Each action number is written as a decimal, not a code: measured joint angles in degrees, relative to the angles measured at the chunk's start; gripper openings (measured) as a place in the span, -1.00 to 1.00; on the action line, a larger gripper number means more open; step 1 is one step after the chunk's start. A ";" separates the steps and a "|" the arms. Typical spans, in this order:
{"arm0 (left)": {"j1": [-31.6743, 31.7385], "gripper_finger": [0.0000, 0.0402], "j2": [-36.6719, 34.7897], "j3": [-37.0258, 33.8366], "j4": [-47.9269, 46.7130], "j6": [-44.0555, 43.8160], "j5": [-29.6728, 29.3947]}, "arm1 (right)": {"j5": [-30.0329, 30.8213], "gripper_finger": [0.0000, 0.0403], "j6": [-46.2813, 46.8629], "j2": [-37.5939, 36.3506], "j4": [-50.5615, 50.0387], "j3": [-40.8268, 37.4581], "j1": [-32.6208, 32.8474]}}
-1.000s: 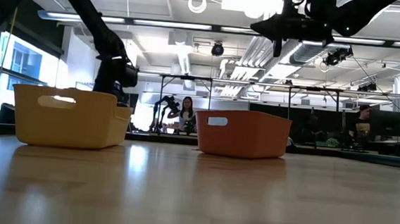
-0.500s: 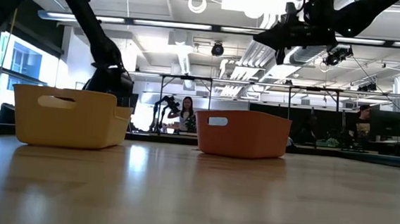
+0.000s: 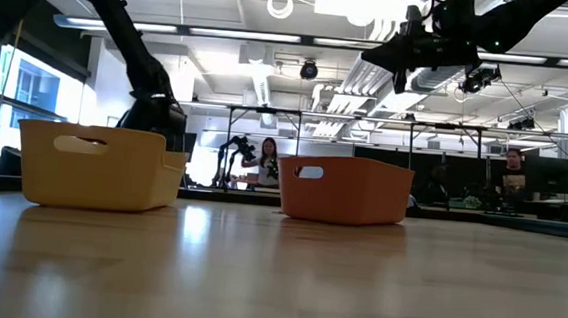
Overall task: Sort batteries
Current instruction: Put the black battery into the orange bin
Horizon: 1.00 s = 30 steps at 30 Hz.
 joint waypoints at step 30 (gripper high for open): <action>-3.64 -1.00 -5.10 -1.53 -3.15 9.20 14.87 | 0.70 -1.00 1.32 0.00 -0.28 0.02 0.02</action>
